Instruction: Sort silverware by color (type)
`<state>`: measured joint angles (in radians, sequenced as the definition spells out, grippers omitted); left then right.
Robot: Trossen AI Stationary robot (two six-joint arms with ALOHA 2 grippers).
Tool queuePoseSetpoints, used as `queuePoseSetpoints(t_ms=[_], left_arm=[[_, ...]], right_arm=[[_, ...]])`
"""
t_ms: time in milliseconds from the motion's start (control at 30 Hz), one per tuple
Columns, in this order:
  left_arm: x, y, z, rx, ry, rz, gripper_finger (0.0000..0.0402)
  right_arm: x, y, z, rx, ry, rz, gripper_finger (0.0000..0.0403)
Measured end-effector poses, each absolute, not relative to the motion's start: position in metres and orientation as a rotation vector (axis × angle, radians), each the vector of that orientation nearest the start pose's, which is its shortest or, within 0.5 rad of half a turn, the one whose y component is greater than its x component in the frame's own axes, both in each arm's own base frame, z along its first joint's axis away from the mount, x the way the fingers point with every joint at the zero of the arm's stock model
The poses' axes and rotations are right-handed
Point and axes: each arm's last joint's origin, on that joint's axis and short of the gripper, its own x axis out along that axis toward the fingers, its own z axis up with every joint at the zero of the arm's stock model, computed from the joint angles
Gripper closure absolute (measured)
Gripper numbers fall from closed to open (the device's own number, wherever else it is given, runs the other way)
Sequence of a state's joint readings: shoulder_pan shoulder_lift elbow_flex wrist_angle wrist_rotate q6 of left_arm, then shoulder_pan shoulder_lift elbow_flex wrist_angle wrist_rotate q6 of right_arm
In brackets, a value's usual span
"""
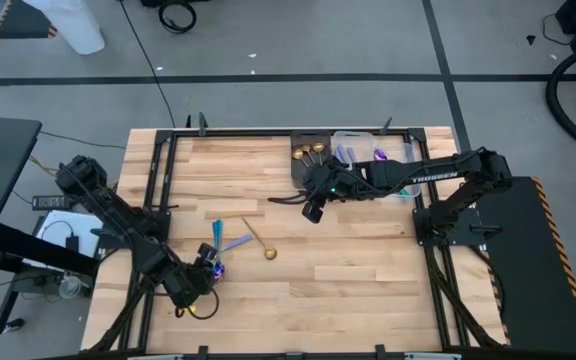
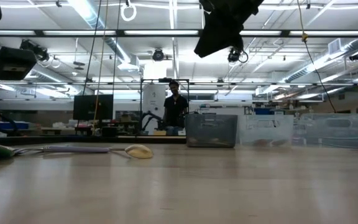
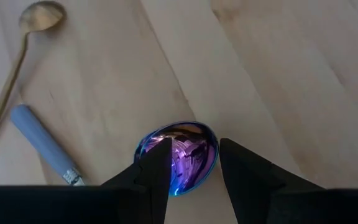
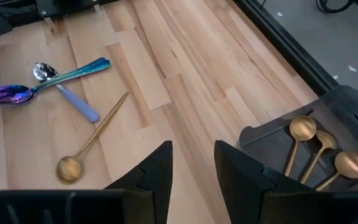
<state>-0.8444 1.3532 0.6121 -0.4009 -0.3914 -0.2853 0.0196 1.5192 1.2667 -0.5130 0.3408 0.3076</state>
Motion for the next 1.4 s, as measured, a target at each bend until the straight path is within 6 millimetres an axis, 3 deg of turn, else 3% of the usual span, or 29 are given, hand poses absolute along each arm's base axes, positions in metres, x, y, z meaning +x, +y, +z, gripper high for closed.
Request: queuePoseSetpoints(t_ms=[333,967,1200,1400], left_arm=[[0.154,-0.166,0.132,0.469,1.053,-0.22,0.026],[0.153,-0.166,0.132,0.57,1.029,-0.238,0.0261],[0.151,-0.167,0.132,0.608,1.026,-0.264,0.0261],[0.148,-0.171,0.132,0.608,1.02,-0.278,0.0315]], right_arm=[[0.328,-0.004,0.299,0.13,0.699,-0.419,0.0274],[0.328,-0.005,0.298,0.143,0.692,-0.425,0.0274],[0.324,-0.005,0.283,0.204,0.723,-0.457,0.0274],[0.321,-0.005,0.273,0.223,0.748,-0.471,0.0274]])
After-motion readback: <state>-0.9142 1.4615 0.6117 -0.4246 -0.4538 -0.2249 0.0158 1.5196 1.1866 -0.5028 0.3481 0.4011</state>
